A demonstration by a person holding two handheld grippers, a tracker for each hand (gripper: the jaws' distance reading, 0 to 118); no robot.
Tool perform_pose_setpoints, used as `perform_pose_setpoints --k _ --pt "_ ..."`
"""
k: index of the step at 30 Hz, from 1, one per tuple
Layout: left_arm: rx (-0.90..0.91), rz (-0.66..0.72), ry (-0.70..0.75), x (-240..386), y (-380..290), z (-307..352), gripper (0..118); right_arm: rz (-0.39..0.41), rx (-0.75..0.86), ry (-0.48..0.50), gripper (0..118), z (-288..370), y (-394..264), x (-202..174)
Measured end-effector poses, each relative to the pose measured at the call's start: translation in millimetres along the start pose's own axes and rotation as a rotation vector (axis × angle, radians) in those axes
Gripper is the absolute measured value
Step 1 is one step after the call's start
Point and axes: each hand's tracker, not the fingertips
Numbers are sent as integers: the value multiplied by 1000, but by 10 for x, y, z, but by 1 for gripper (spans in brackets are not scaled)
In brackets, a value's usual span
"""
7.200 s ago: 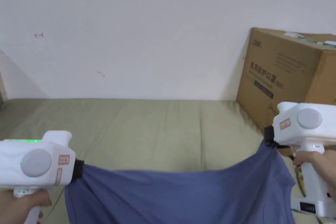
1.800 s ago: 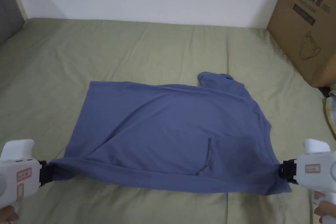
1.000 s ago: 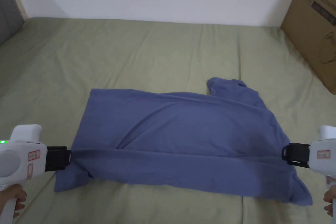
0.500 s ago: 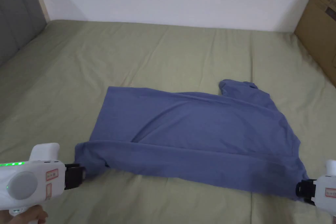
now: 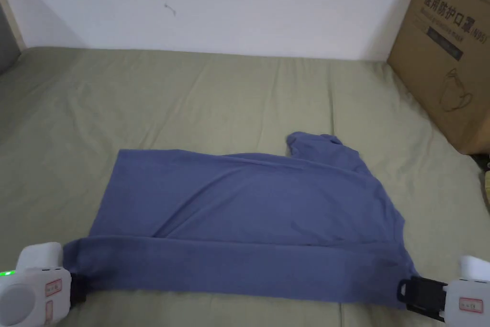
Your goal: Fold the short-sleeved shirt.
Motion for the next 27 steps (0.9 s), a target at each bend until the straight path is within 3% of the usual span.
perform_pose_setpoints --k 5,6,7,8,9,10,13,17,20,23,27 --pt "6 -21 5 27 15 66 6 -14 -20 29 86 -336 219 6" --pt "10 -21 4 29 20 84 6 -4 -92 41 72 -470 214 -18" --pt "12 -24 3 12 25 88 6 14 -145 44 21 -590 174 -43" --pt "12 -30 0 14 33 94 6 -9 -169 33 5 -653 104 -97" --pt "9 -36 1 25 41 112 6 -10 -107 36 4 -569 67 -168" --pt "9 -44 7 35 46 133 6 46 -84 -15 4 -507 82 -217" --pt "14 -96 14 38 77 200 6 84 -113 -12 4 -413 170 -243" --pt "20 -59 -60 -80 92 352 6 88 -83 0 4 -147 243 -158" --pt "29 -90 -42 -139 58 484 6 95 -79 55 4 -1 245 -90" --pt "27 -138 -29 -140 -42 647 6 122 -84 36 4 131 161 -29" --pt "0 -166 -16 -184 -340 788 6 96 -108 49 4 285 -87 163"
